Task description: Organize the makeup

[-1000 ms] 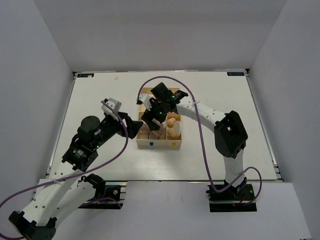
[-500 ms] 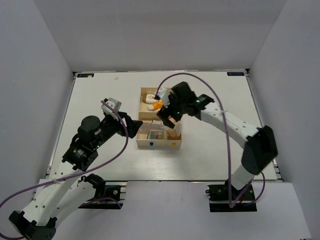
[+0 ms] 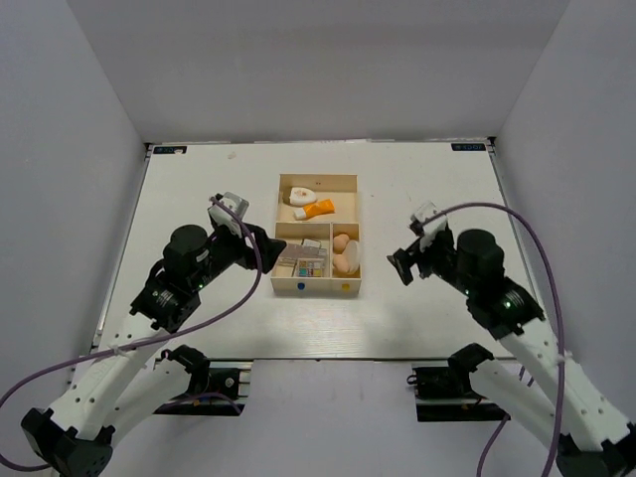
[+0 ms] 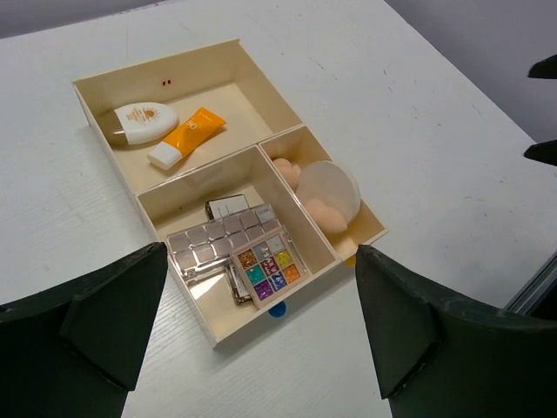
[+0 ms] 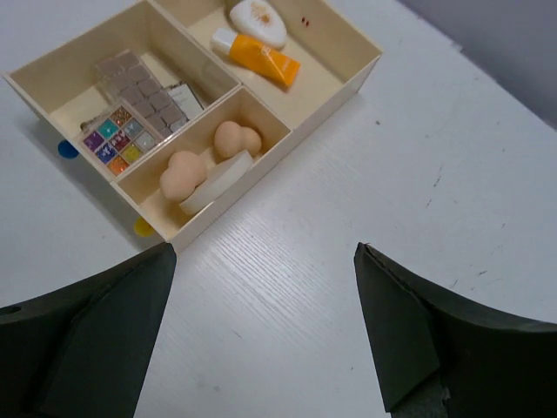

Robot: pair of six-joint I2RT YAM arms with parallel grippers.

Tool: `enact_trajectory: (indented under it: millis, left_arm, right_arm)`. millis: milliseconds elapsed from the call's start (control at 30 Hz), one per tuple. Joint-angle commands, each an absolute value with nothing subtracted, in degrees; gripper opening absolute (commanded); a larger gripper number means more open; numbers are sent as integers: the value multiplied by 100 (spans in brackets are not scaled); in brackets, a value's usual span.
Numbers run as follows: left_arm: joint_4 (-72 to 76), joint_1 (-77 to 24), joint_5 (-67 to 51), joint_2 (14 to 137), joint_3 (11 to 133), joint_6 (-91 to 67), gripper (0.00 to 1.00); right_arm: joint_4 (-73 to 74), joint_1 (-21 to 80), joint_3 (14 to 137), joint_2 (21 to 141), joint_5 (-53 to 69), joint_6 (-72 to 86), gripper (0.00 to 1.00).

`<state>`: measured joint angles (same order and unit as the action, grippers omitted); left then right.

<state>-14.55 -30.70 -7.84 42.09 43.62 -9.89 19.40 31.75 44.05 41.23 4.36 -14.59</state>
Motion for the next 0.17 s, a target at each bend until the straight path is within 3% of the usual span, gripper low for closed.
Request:
enact_trajectory:
  millis: [0, 133]
  left_arm:
    - [-1415, -3041, -703, 4219, 4386, -914, 98]
    - [-1424, -3041, -624, 4236, 4368, -914, 98]
  right_arm:
    - [1363, 3085, 3817, 3500, 378, -1240, 89]
    - [1143, 2945, 3429, 3085, 318, -1213, 89]
